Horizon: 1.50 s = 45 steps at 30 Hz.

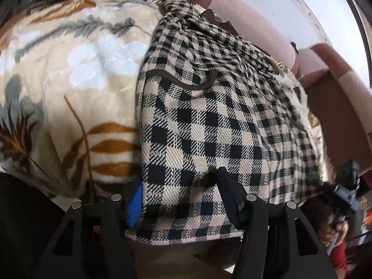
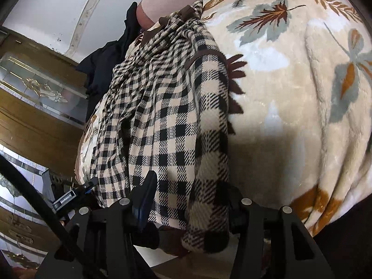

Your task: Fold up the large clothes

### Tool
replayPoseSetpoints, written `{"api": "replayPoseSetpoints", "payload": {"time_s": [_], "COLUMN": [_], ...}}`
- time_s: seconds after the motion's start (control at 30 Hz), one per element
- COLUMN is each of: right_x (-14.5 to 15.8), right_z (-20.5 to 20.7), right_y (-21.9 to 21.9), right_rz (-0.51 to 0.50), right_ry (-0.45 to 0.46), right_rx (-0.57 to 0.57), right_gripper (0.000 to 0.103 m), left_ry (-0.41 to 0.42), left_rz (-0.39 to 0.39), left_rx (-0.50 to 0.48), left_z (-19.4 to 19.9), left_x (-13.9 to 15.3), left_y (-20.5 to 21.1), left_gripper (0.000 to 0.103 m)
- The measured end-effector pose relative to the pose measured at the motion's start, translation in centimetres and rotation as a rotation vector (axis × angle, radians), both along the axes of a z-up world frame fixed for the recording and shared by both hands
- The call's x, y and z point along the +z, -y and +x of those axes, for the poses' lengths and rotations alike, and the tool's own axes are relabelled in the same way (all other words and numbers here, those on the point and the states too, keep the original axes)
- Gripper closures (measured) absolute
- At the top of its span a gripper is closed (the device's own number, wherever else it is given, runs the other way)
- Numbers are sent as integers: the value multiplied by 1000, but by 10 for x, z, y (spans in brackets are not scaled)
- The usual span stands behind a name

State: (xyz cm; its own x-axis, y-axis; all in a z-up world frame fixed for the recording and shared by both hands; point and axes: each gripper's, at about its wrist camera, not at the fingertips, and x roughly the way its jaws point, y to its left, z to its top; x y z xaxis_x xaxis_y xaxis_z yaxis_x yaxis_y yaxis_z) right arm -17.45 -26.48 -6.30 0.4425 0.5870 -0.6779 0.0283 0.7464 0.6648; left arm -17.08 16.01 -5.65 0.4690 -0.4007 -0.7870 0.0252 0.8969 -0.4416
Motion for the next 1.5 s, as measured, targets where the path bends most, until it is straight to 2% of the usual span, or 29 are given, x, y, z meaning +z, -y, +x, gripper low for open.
{"api": "replayPoseSetpoints", "payload": {"time_s": [0.13, 0.23, 0.27, 0.3, 0.33, 0.37, 0.4, 0.47, 0.63, 0.83, 0.97, 1.13, 1.37, 1.5], "right_x": [1, 1, 2, 3, 4, 4, 4, 8, 40, 79, 104, 128, 150, 157], "right_z": [0, 1, 0, 0, -1, -1, -2, -4, -5, 18, 50, 100, 180, 234], "right_y": [-6, -8, -10, -11, -11, -11, -11, -7, -3, -21, -36, -52, -59, -56], "right_rz": [-15, -40, -51, -68, -89, -107, -108, -89, -62, -58, -89, -147, -202, -239], "right_ry": [-19, -29, -29, -28, -29, -34, -43, -36, 43, 130, 190, 259, 317, 331], "right_rx": [5, 6, 3, 2, -1, -2, -1, -7, 6, 77, 116, 122, 74, 33], "right_gripper": [49, 52, 52, 55, 62, 72, 82, 86, 88, 88, 88, 89, 88, 88], "left_ry": [-17, -27, -34, -36, -40, -48, -51, -37, 36, 63, 83, 137, 134, 138], "left_rz": [-107, -72, -48, -21, 10, 9, -25, -69, -102, -156, -169, -103, -101, -80], "left_rx": [42, 24, 11, 12, 16, 20, 27, 55, 60, 57, 46, 56, 118, 148], "left_z": [0, -2, -3, -4, -6, -7, -7, -13, -25, -8, 21, 71, 168, 237], "left_x": [-5, -5, -4, -4, -4, -4, -3, 6, 36, 65, 85, 108, 119, 127], "left_y": [-11, -6, -3, -1, -1, -3, -8, -18, -28, -27, -22, -12, -20, -21], "left_gripper": [38, 38, 44, 63, 75, 91, 94, 95, 95, 95, 95, 95, 95, 95]}}
